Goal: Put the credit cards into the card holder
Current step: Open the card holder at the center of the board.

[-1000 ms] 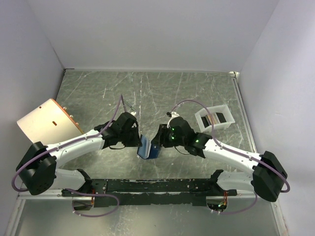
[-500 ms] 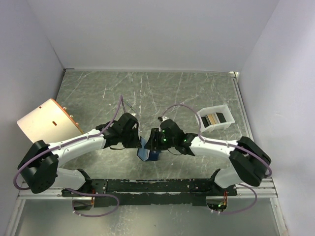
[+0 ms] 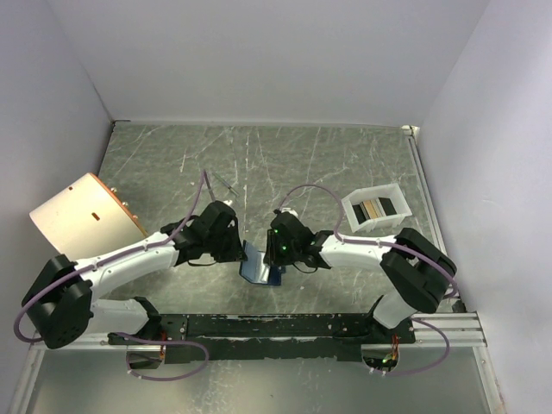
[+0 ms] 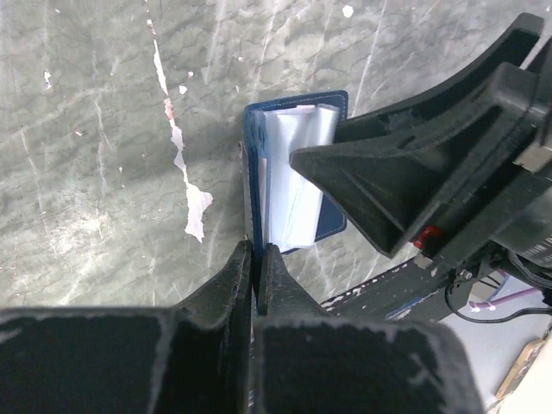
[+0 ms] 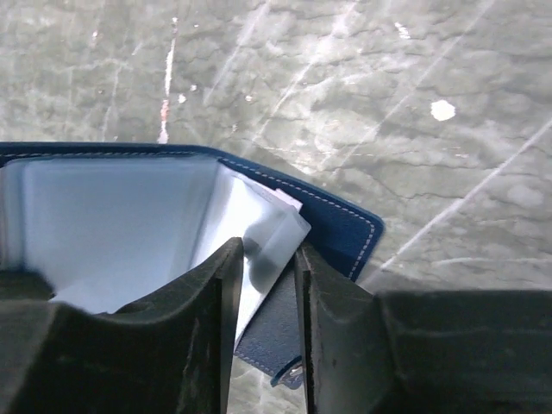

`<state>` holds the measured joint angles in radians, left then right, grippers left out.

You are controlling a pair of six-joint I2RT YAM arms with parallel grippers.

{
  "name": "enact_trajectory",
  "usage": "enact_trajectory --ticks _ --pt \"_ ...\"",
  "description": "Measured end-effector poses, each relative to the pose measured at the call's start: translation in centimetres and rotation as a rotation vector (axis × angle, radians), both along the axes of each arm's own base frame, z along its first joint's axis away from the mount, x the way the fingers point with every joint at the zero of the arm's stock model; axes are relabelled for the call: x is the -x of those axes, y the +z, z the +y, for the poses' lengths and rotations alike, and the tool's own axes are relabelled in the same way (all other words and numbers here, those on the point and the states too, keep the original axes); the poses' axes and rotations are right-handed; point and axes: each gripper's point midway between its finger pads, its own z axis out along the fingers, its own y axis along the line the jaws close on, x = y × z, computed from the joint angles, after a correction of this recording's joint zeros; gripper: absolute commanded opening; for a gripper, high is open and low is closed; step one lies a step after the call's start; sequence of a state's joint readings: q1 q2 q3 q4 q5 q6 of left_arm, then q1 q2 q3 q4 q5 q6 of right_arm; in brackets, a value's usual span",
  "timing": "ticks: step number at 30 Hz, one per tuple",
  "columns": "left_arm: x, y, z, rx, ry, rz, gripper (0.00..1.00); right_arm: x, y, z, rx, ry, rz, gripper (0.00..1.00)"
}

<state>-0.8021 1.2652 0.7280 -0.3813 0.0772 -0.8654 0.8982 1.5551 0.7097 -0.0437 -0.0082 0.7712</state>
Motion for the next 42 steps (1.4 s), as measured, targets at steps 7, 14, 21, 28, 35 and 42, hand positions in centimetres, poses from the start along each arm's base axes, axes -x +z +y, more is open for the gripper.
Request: enact_trajectory --ticks 7,14,21,28,35,42 --pt "0.0 0.9 0.0 0.028 0.005 -0.021 0.07 -0.6 -0.3 -1.3 0.071 -0.029 -0.042 0.23" --pt "0.0 0.9 0.0 0.029 0.008 -0.025 0.07 -1.0 -0.4 -2.5 0.127 -0.055 -0.065 0.22" --pt "-0.1 0.9 0.0 0.031 0.012 -0.027 0.07 -0.9 -0.4 -3.6 0.163 -0.072 -0.072 0.22" --pt "-0.1 0.5 0.0 0.02 0.01 -0.017 0.08 0.1 -0.4 -5.4 0.213 -0.078 -0.047 0.22" --pt "0.0 -0.3 0.1 -0.001 0.008 0.002 0.07 0.9 2.8 -3.2 0.052 -0.046 -0.037 0.23" --pt "0.0 -0.9 0.1 -0.015 0.009 0.016 0.07 1.0 7.3 0.9 -0.249 -0.029 -0.065 0.25"
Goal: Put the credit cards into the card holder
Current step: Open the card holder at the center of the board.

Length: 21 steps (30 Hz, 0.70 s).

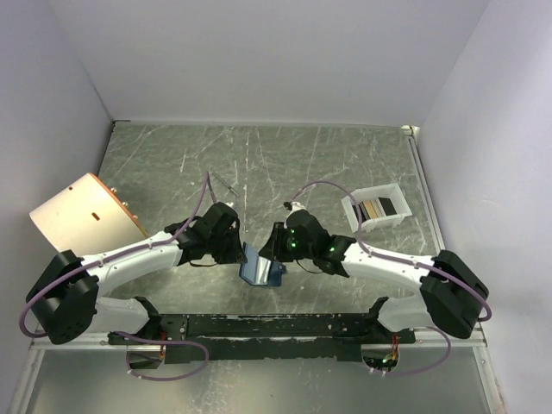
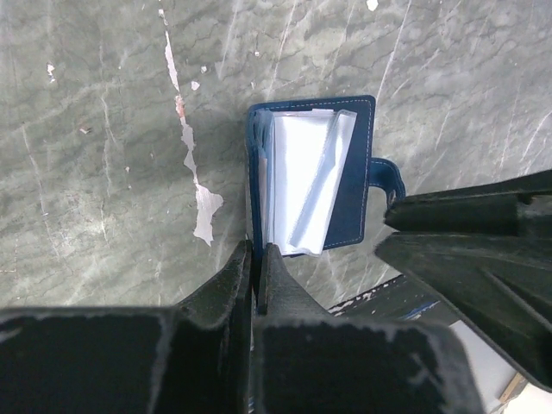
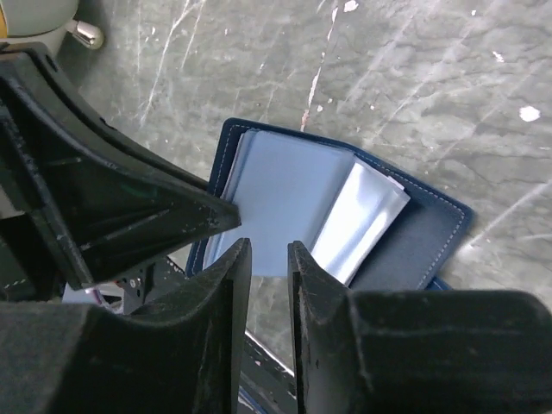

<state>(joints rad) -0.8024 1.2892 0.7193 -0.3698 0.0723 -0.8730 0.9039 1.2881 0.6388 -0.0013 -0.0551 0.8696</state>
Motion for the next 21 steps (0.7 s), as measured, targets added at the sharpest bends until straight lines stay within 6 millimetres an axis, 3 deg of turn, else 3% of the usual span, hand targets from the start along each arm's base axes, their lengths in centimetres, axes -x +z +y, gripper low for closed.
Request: enact_trajectory --ticks 14,21 --pt "-0.2 0.1 -0.2 0.014 0.022 0.005 0.07 0.8 -5.4 2.4 0.051 0.011 0.153 0.32" --pt "-0.4 0.1 0.0 0.006 0.036 -0.005 0.07 0.9 -7.2 1.9 0.171 -0.011 0.174 0.33"
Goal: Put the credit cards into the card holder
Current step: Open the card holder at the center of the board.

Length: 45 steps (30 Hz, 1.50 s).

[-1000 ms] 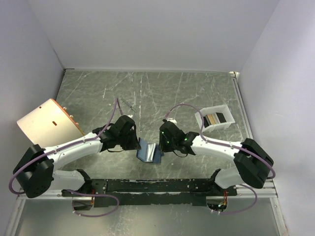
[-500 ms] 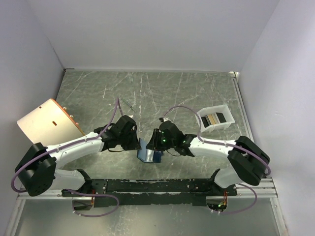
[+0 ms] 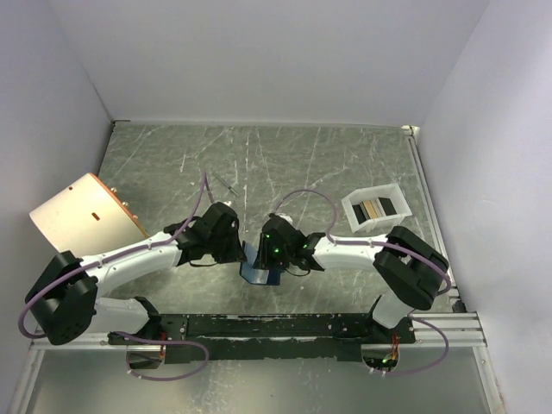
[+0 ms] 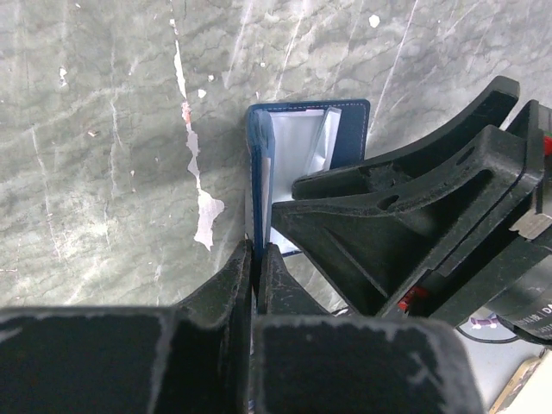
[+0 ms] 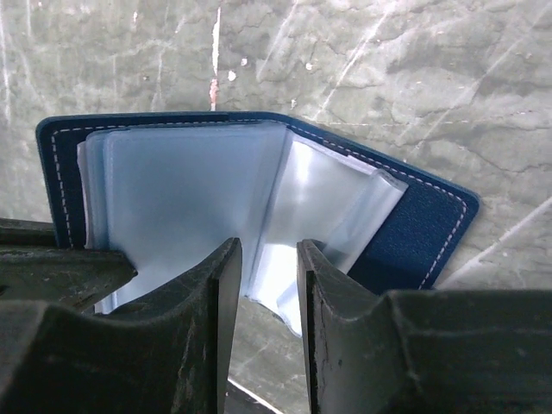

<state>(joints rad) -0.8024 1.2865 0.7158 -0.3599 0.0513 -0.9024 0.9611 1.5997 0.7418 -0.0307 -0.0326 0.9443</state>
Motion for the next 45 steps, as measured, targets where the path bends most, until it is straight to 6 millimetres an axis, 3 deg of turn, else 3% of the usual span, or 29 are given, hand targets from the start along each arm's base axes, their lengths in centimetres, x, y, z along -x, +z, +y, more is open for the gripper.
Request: enact_trajectory --ticks 29,45 --pt "-0.3 0.8 -0.2 0.03 0.046 -0.012 0.07 -1.0 -0.4 -4.8 0.264 -0.073 -0.1 0.22" --pt "-0.3 0.7 -0.1 0.028 0.046 -0.01 0.07 0.3 -0.4 -6.1 0.278 0.022 -0.121 0.21"
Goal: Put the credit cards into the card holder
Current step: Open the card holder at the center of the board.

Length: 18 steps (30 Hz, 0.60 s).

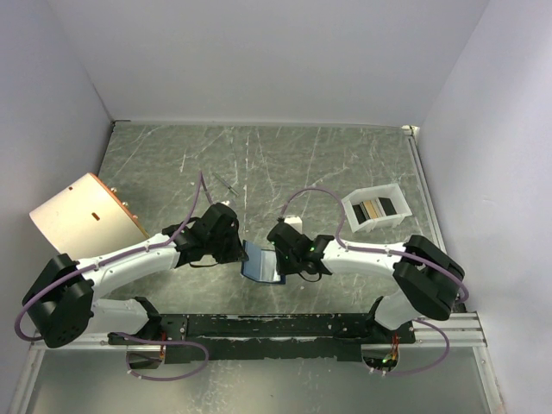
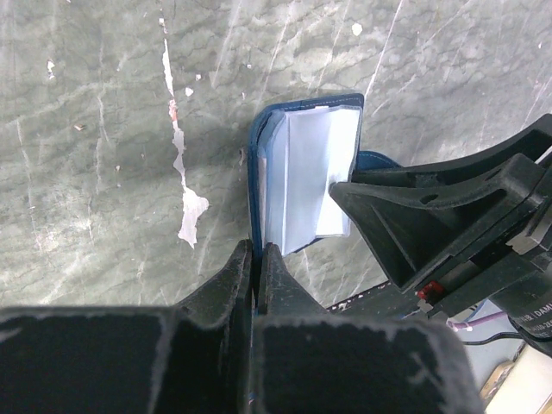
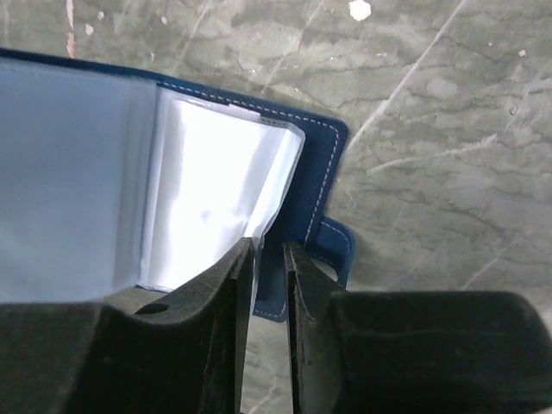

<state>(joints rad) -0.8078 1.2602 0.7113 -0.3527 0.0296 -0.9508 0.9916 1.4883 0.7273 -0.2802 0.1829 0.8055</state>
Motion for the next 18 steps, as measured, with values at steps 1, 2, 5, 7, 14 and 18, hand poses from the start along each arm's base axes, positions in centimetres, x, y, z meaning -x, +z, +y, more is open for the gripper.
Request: enact_trajectory --ticks 1,2,5,7,14,18 --pt "0.0 -0.01 0.0 0.0 0.0 0.0 0.07 0.1 -0.01 -0.15 0.007 0.005 0.002 0.21" --pt "0.0 -0.01 0.0 0.0 0.0 0.0 0.07 0.19 -0.05 -0.35 0.016 0.009 0.004 0.2" --pt "0.0 -0.01 0.0 0.0 0.0 0.0 0.07 0.27 -0.13 -0.64 0.031 0.017 0.003 0.17" --pt "0.0 -0.01 0.0 0.0 0.0 0.0 0.07 0.27 -0.17 -0.72 0.036 0.022 0.001 0.15" --pt "0.0 0.01 -0.03 0.001 0.0 0.0 0.11 0.3 -0.38 -0.78 0.035 0.026 -0.002 0.1" --pt "0.04 0.2 -0.37 0.017 -0.014 -0.002 0.22 0.26 -0.41 -0.82 0.037 0.025 -0.004 0.07"
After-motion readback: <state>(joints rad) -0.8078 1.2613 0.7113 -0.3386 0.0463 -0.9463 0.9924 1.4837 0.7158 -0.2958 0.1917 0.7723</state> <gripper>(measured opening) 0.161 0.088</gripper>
